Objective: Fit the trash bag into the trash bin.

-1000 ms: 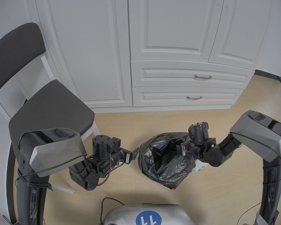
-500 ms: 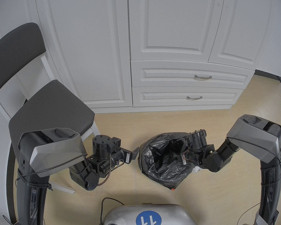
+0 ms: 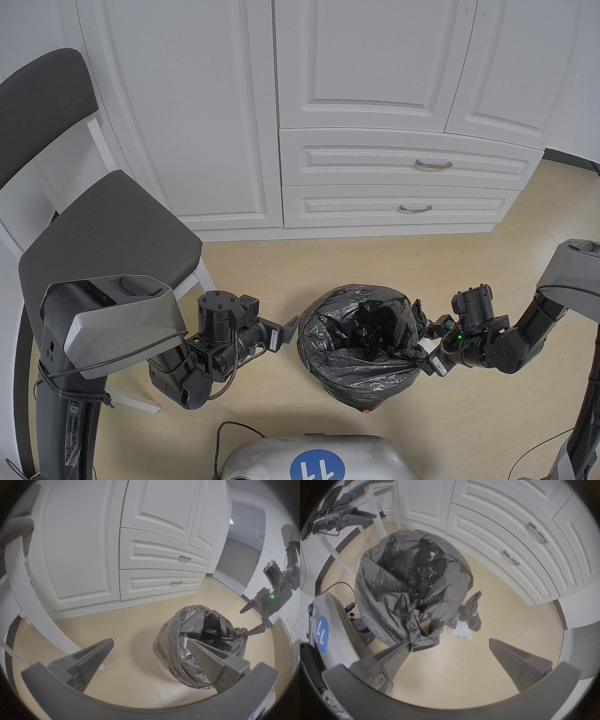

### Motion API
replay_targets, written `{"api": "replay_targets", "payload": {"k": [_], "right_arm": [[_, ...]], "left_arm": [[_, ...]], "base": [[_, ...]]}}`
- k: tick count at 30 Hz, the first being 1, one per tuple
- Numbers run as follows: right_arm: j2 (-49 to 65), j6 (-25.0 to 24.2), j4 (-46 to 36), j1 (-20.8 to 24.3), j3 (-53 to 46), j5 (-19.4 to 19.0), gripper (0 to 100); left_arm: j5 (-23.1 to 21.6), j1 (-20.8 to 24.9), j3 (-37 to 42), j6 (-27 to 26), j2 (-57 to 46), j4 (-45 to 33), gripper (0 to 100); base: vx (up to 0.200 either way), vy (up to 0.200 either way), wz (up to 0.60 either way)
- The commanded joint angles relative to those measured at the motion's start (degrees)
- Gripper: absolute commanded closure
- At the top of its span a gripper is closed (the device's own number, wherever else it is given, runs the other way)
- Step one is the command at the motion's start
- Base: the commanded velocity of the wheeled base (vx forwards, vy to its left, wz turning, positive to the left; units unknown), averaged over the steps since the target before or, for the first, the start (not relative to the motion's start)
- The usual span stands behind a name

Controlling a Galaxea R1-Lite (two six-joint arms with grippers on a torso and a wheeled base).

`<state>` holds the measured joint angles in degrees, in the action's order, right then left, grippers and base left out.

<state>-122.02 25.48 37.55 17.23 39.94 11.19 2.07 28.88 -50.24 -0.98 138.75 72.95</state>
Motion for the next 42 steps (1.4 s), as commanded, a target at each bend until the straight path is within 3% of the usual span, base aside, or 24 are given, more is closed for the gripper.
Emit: {"api": "replay_targets", "payload": {"k": [1,4,13,17,23,32,42], "right_arm": [[1.17,-3.07,2.79,-0.35,0.76,-0.29,0],[0.29,-7.64,6.31,0.53,1.55,0.06,0],[-2.79,-13.35,7.63,4.13,5.24,0.94,0],[-9.12,-17.22,9.04,8.09,8.05,6.3,0],[-11.75,-16.95,14.75,11.16,5.94,7.27,0],[-10.79,-11.5,22.75,16.0,-3.99,6.48,0],[-10.52,-12.73,28.81,15.47,-1.88,4.19,0]], "left_arm": [[0.04,0.04,0.32,0.01,0.2,0.18,0],[0.04,0.04,0.32,-0.08,0.2,0.18,0],[-0.05,0.04,0.23,0.01,0.2,0.26,0],[0.04,0.04,0.14,0.01,0.2,0.26,0],[0.04,0.04,0.05,0.01,0.2,0.26,0],[0.04,0.04,0.14,0.01,0.11,0.35,0],[-0.05,0.04,0.14,-0.08,0.29,1.49,0]], "base": [[0.0,0.0,0.0],[0.0,0.0,0.0],[0.0,0.0,0.0],[0.0,0.0,0.0],[0.0,0.0,0.0],[0.0,0.0,0.0],[0.0,0.0,0.0]]}}
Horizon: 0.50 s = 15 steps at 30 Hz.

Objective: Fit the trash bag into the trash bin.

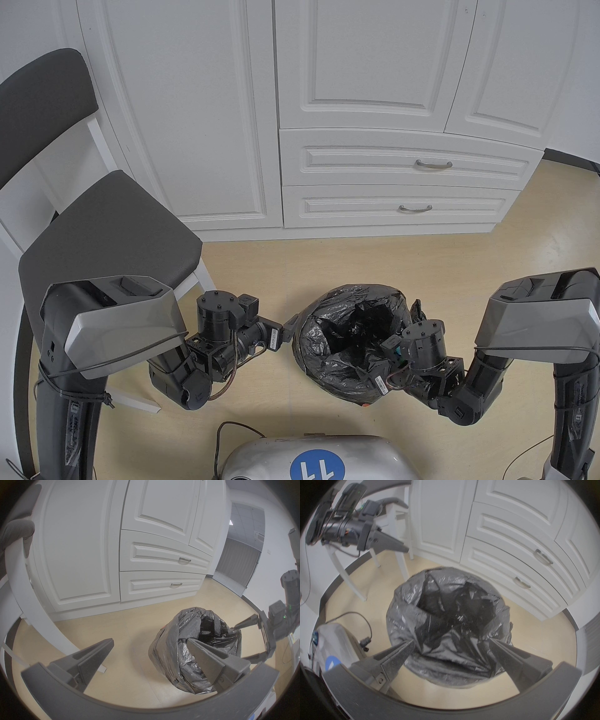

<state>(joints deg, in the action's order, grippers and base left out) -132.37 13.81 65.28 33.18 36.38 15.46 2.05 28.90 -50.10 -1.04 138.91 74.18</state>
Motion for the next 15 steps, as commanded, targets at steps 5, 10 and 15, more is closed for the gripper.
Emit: {"api": "replay_targets", "payload": {"k": [5,10,15], "right_arm": [[-4.83,-6.96,1.25,-0.14,8.8,0.89,0],[-11.69,-10.12,0.46,-0.75,15.39,2.03,0],[-11.34,-14.52,-5.95,-0.58,17.06,1.42,0]], "left_arm": [[0.06,0.01,0.01,-0.02,0.13,0.26,0],[-0.03,0.01,0.01,-0.02,0.13,0.26,0],[-0.03,0.01,-0.08,-0.02,0.22,0.26,0]], "base": [[0.0,0.0,0.0],[0.0,0.0,0.0],[0.0,0.0,0.0]]}}
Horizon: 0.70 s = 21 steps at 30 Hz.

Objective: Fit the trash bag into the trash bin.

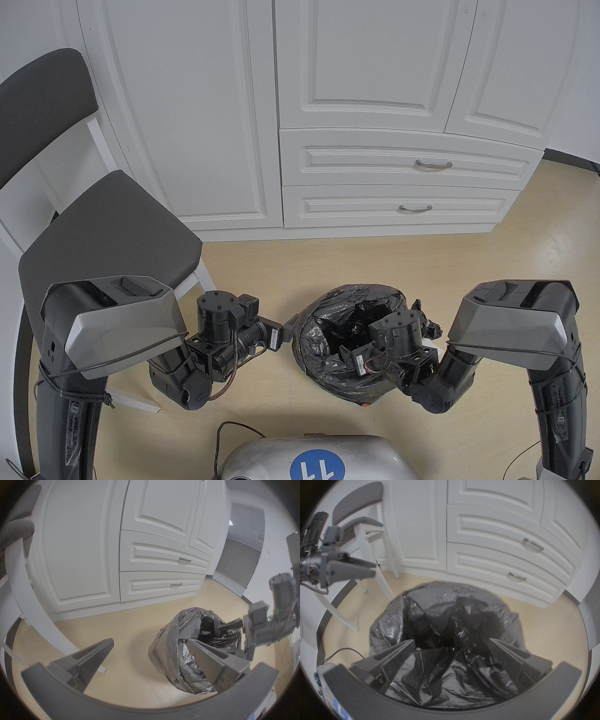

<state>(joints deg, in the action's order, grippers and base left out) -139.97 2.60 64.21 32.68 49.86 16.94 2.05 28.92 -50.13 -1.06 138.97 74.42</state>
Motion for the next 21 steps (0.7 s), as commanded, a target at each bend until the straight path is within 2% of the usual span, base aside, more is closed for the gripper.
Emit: {"api": "replay_targets", "payload": {"k": [1,6,10,11,16,21], "right_arm": [[-2.59,-3.56,-6.73,-0.16,3.23,-0.16,0],[2.51,-4.0,-16.57,-0.6,1.29,-2.53,0],[2.34,-4.27,-17.19,-0.52,1.29,-3.67,0],[2.07,-4.62,-17.01,-0.52,1.91,-3.59,0],[-1.8,-12.35,-14.73,0.28,8.76,-2.36,0],[-5.75,-13.41,-15.16,0.36,13.42,0.72,0]], "left_arm": [[0.06,0.0,-0.06,0.01,0.16,0.02,0],[0.06,0.0,-0.06,0.01,0.16,0.02,0],[0.06,-0.09,-0.06,0.01,0.16,0.02,0],[0.06,-0.09,-0.15,0.01,0.16,0.02,0],[0.06,-0.09,-0.23,0.09,0.16,0.02,0],[0.06,-0.09,-0.32,0.09,0.16,0.11,0]], "base": [[0.0,0.0,0.0],[0.0,0.0,0.0],[0.0,0.0,0.0],[0.0,0.0,0.0],[0.0,0.0,0.0],[0.0,0.0,0.0]]}}
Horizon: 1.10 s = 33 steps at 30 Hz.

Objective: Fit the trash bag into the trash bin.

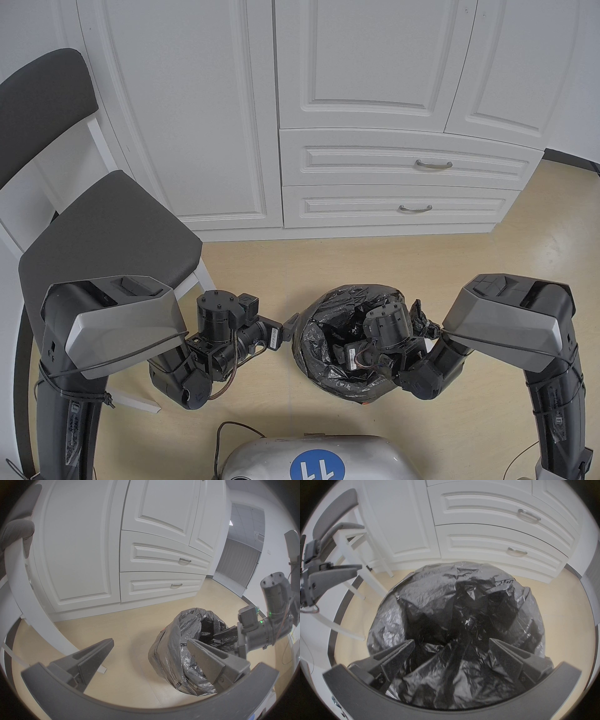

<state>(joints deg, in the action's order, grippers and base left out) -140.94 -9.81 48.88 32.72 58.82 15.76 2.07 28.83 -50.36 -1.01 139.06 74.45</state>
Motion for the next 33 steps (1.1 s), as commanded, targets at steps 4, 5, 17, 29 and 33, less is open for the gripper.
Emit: {"api": "replay_targets", "payload": {"k": [4,5,17,29,33], "right_arm": [[-7.86,-1.09,0.6,0.85,7.63,2.17,0],[-8.48,-1.35,0.77,1.03,8.68,2.17,0],[-12.26,-9.26,12.73,1.91,15.62,2.08,0],[5.67,-1.44,12.46,-0.29,-2.66,-2.05,0],[11.47,5.51,9.65,-4.16,-5.38,-4.16,0]], "left_arm": [[0.04,0.09,0.0,0.05,0.07,0.08,0],[0.04,0.0,0.0,0.05,0.07,0.08,0],[0.04,0.09,0.26,0.05,0.42,1.58,0],[0.56,1.49,2.55,-0.04,-0.81,4.48,0],[-0.14,1.49,1.23,-0.48,-1.16,3.95,0]], "base": [[0.0,0.0,0.0],[0.0,0.0,0.0],[0.0,0.0,0.0],[0.0,0.0,0.0],[0.0,0.0,0.0]]}}
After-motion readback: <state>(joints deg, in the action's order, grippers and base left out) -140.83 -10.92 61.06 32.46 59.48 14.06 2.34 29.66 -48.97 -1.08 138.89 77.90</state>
